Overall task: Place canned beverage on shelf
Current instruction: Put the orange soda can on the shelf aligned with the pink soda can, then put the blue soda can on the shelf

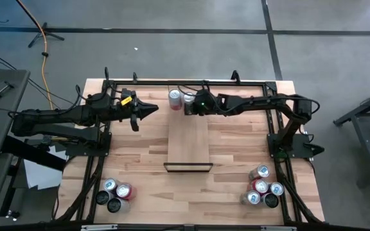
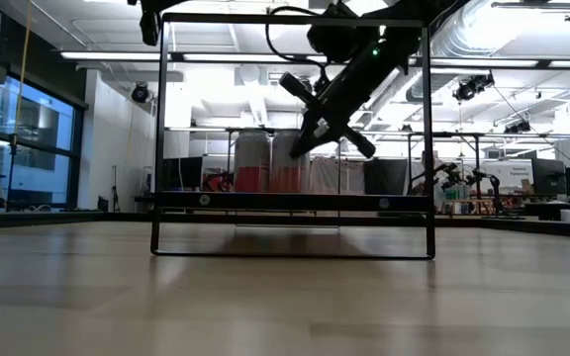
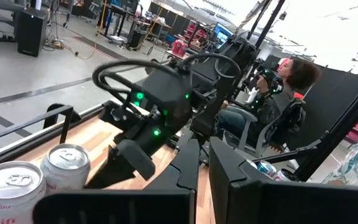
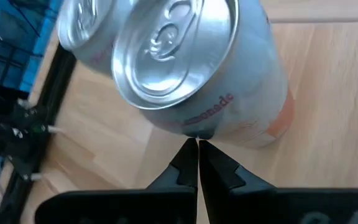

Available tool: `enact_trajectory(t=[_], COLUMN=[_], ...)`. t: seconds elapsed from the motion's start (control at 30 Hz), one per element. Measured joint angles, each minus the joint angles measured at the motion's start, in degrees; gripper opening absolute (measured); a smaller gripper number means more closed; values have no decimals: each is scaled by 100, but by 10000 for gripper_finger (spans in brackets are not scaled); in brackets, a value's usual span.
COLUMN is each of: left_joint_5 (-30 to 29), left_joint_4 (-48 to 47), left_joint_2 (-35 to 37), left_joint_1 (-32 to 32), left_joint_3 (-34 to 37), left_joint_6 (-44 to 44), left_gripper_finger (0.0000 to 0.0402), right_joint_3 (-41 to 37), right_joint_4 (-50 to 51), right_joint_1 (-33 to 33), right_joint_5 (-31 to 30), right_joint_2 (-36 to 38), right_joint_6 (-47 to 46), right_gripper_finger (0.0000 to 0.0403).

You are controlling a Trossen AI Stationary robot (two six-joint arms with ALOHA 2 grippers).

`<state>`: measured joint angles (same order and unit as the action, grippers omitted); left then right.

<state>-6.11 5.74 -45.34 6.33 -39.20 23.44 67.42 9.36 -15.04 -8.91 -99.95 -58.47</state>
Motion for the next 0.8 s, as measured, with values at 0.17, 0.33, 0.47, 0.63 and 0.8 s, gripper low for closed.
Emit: enact_trajectory(t=[0.17, 0.33, 0.47, 0.63, 0.8], left_joint_5=[-69, -75, -254, -408, -303], left_joint_4=[2, 0, 1, 4, 9], left_joint_2=[0, 0, 0, 0, 0], left_joint_1=[2, 2, 2, 2, 2], left_joint_3=[0, 0, 0, 0, 0], left_joint_6=[-4, -19, -109, -77, 157], left_gripper_finger=[1, 1, 1, 1, 1], right_joint_3=[0, 0, 0, 0, 0], right_joint_4=[-145, -154, -155, -70, 665], right_joint_1=[-118, -126, -146, -205, -224], right_joint_5=[75, 88, 56, 362, 608], right_joint_2=[0, 1, 0, 57, 764], right_joint_6=[30, 40, 40, 482, 1721], right_gripper_finger=[0, 0, 0, 0, 0])
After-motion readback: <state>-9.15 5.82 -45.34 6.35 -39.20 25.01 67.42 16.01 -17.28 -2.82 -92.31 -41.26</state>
